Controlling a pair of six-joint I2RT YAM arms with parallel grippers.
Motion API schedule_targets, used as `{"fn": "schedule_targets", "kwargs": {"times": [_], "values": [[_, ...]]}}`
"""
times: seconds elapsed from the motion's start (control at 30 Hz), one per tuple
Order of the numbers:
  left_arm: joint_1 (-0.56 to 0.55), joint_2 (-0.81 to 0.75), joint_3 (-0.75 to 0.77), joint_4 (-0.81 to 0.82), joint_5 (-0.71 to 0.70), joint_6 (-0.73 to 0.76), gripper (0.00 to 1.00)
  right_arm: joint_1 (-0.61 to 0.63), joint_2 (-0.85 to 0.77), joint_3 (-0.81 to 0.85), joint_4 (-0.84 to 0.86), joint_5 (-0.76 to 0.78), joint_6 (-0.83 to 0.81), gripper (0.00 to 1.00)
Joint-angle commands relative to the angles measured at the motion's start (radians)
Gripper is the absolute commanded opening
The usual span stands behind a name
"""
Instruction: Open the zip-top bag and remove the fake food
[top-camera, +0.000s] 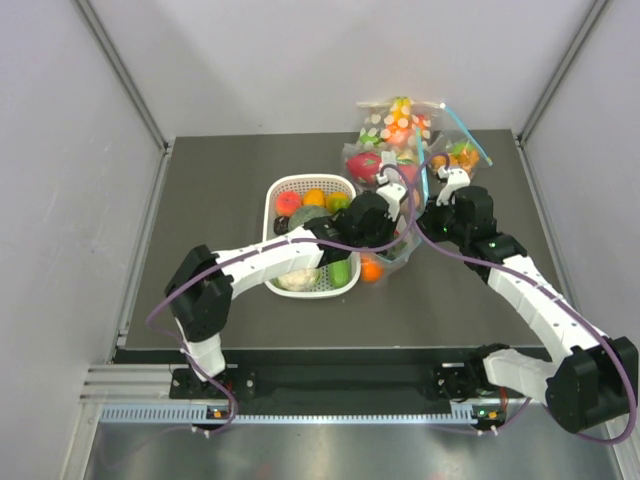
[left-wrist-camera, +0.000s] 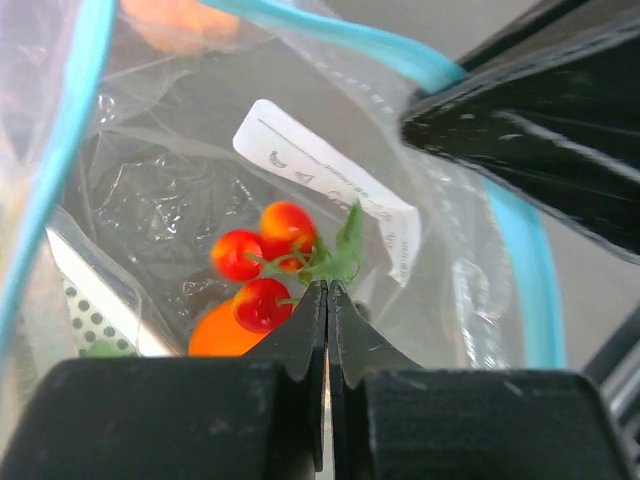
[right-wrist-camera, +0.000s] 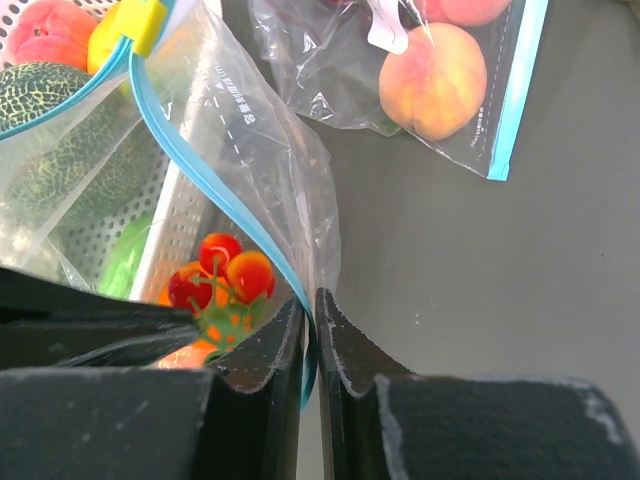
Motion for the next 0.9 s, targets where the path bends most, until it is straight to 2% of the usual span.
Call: {"fn": "schedule_targets", "kwargs": {"times": [0.0, 0.53, 0.7, 0.87], "values": [[0.002, -0.102, 0.013, 0.018, 0.044, -0.002, 0.0, 0.002, 0.006, 0.039, 0.034, 0.013, -0.011, 0.09], [0.036, -0.306, -0.052, 0.119, 0.078, -0.018, 0.0, 0.004, -0.009, 0.033, 0.028, 0.012, -0.009, 0.09], [0.084, -0.424, -0.104, 0.209, 0.116, -0.047, 0.0, 0.002, -0.018, 0.032, 0.022, 0.012, -0.011, 0.09], [0.151, -0.582, -0.156, 0.233, 0.125, -0.068, 0.0, 0.004, -0.012, 0.032, 0.025, 0.01, -0.011, 0.09]]}}
